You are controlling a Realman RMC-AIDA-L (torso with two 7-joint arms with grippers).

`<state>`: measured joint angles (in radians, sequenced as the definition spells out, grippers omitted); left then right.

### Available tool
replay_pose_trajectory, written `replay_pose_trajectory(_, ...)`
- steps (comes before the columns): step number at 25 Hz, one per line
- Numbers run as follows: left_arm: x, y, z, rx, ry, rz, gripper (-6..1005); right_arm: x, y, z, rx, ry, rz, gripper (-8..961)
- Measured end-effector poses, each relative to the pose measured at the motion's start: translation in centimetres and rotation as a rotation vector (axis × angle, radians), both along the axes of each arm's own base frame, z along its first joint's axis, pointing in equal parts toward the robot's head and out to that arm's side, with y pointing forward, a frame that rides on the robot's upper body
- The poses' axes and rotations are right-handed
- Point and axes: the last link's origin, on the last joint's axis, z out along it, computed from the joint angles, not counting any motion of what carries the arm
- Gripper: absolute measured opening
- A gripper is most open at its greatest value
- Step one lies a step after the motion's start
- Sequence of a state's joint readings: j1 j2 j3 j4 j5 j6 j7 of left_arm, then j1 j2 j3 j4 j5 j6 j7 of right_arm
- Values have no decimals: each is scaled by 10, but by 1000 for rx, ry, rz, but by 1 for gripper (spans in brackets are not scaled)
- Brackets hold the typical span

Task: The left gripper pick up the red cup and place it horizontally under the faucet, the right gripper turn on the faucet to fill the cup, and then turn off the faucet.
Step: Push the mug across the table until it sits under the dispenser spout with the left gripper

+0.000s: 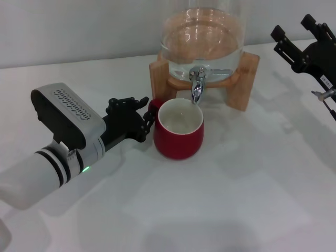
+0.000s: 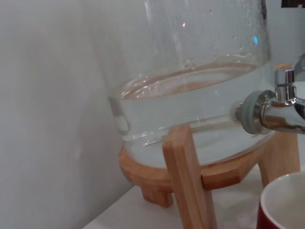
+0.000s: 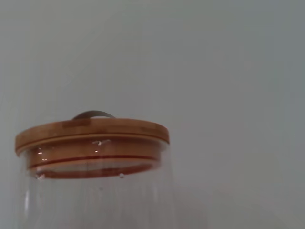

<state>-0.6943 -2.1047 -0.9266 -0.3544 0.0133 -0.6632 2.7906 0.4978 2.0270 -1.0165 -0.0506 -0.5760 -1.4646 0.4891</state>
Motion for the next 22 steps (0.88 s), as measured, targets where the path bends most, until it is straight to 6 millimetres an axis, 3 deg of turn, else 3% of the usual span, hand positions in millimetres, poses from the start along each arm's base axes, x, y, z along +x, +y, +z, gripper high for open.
replay_pose_trajectory(22,-2,-2,0,-1,-4,4,266,17,3,24,143,-24,-94,841)
